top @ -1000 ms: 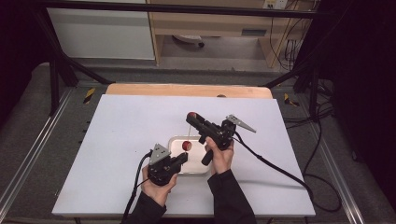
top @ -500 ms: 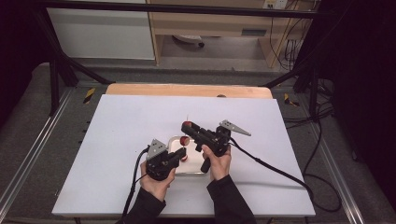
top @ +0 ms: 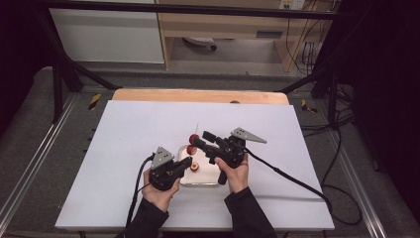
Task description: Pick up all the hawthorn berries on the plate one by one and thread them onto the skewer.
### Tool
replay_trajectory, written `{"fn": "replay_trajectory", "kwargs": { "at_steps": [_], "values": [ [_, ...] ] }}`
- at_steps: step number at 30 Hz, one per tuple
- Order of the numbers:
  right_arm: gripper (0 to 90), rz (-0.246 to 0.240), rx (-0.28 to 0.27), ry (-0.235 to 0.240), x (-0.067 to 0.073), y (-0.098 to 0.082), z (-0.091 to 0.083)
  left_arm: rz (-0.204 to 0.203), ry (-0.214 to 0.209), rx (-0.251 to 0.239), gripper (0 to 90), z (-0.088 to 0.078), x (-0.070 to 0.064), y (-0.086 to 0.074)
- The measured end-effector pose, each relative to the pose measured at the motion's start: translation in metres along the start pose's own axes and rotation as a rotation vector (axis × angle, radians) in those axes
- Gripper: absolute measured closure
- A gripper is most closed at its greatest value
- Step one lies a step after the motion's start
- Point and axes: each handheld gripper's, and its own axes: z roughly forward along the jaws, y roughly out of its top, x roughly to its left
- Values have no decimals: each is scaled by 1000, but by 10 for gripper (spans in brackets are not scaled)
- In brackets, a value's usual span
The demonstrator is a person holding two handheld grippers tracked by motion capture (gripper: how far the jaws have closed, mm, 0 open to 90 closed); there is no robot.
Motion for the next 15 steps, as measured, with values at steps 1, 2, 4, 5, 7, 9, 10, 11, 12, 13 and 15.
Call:
{"fn": "replay_trajectory", "kwargs": {
  "at_steps": [1,2,4,5,7,9,10,11,12,13,15],
  "values": [
    [317,-16,14,-13,-1,2,-1,6,7,6,887,-2,2,-1],
    [292,-34,30,-27,-1,3,-3,10,10,10,886,-4,5,-2],
    [237,-55,67,-47,-4,4,-5,28,18,22,886,-8,10,-5],
    [212,-59,91,-52,-6,5,-6,41,22,28,886,-10,12,-6],
    [181,-86,143,-75,-10,5,-9,65,16,40,886,-14,16,-9],
    [146,-121,205,-92,-13,5,-12,82,17,52,886,-18,18,-11],
    [127,-132,241,-93,-15,4,-13,85,16,54,886,-19,20,-13],
    [115,-144,274,-96,-17,4,-14,93,16,61,886,-21,21,-14],
    [107,-159,296,-104,-18,4,-16,109,19,75,886,-23,22,-16],
    [102,-178,313,-115,-19,4,-18,117,20,86,886,-24,23,-17],
    [87,-200,349,-119,-20,5,-21,129,20,106,886,-27,26,-21]
  ]
}}
